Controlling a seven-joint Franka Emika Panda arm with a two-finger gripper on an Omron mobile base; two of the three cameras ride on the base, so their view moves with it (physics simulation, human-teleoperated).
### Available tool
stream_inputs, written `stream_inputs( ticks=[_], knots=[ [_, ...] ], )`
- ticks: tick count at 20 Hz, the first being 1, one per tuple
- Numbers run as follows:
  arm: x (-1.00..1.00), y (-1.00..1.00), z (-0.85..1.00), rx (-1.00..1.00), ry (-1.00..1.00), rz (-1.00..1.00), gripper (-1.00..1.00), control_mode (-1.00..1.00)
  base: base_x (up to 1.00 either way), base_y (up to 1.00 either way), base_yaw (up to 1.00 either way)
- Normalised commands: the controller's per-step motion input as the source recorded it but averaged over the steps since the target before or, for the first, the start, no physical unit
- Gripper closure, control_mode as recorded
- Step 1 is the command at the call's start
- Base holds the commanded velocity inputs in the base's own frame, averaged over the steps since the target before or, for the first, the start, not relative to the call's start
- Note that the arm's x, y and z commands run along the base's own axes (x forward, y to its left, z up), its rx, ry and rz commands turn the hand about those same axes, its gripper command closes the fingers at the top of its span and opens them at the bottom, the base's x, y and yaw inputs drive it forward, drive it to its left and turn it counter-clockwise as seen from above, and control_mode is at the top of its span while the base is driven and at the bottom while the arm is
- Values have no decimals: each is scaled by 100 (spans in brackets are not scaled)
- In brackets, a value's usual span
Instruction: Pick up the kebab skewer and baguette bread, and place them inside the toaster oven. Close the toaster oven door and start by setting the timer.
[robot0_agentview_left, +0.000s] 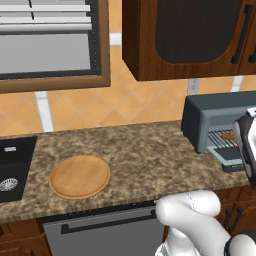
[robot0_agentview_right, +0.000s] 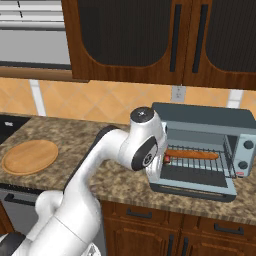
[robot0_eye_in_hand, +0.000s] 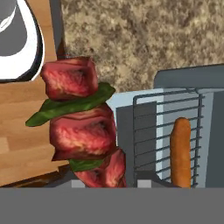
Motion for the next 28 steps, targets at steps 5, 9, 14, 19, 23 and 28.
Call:
stream_inputs(
  ticks=[5,9,14,19,23,28],
  knots=[
    [57,-21,0,-11,2,-17,100,-100,0,0,0],
    [13,-50,-11,0,0,-1,100,-100,0,0,0],
    [3,-46,-26,2,0,7,100,-100,0,0,0],
    [26,-8,-5,4,0,8,100,-100,0,0,0],
    [17,0,0,9,1,7,100,-100,0,0,0],
    [7,-9,-6,8,2,2,100,-100,0,0,0]
  ],
)
